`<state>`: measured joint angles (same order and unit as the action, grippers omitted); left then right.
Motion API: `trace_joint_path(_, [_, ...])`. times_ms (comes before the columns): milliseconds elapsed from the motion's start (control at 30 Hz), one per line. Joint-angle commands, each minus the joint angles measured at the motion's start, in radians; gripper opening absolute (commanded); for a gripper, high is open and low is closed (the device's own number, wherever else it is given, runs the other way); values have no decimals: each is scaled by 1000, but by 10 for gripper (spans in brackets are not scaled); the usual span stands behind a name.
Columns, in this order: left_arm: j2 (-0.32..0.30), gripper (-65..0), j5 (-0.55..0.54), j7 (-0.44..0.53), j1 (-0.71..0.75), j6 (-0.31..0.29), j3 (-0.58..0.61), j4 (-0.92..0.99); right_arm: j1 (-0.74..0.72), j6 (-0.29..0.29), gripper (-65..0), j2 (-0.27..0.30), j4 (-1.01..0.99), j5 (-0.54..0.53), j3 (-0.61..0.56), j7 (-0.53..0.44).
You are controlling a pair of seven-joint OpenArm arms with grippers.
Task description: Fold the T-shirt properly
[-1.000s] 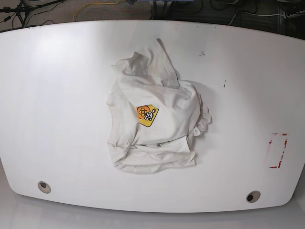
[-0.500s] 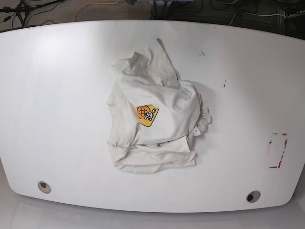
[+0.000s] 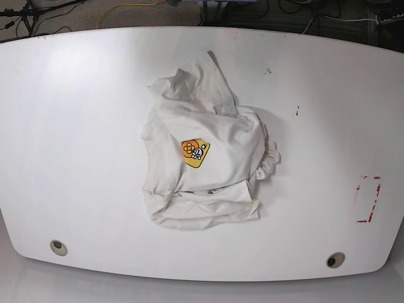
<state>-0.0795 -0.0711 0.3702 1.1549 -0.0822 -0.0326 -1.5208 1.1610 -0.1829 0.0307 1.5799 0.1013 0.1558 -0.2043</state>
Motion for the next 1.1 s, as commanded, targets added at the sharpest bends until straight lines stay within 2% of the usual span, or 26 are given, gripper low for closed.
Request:
trace_joint_path(0, [-11, -369, -6, 25, 51, 3, -3, -40, 37, -1, -580, 2, 30, -2, 3, -13])
trace_joint_path(467, [2, -367, -1, 36, 148, 3, -18, -167, 99, 0, -580, 0, 155, -2, 1, -11])
trace_joint_path(1067, [-6, -375, -42, 0, 119, 5, -72, -305, 86, 3, -580, -12, 268, -5, 26, -14])
